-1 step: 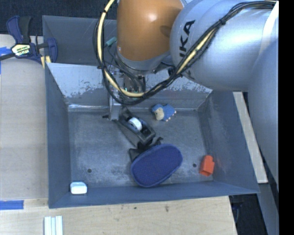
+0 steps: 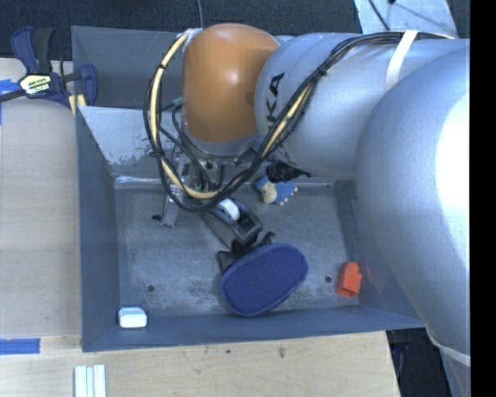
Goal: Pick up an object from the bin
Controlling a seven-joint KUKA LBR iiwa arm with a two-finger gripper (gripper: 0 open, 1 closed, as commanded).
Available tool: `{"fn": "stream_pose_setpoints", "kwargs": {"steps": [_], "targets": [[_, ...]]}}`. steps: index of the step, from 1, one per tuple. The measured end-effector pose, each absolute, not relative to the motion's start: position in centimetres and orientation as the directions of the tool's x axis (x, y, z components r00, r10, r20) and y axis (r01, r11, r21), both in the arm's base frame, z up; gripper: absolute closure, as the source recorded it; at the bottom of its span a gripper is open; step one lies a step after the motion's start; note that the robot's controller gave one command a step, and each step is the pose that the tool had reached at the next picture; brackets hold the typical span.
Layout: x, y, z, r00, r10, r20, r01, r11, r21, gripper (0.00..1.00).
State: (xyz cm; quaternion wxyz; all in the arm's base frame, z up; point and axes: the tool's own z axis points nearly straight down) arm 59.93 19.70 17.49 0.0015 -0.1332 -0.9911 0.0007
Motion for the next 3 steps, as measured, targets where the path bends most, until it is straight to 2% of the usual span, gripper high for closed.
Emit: {"fn": "stream_pose_setpoints", "kwargs": {"steps": [1, 2, 3], "targets": [[60.8, 12.2, 14.8, -0.999, 0.049, 0.0, 0.049, 0.999, -0.003, 0.0], [61.8, 7.3, 9.0, -0.98, -0.2, 0.003, -0.2, 0.98, -0.001, 0.0], [61.8, 7.6, 9.1, -0.98, -0.2, 0.002, -0.2, 0.98, 0.004, 1.0]]}}
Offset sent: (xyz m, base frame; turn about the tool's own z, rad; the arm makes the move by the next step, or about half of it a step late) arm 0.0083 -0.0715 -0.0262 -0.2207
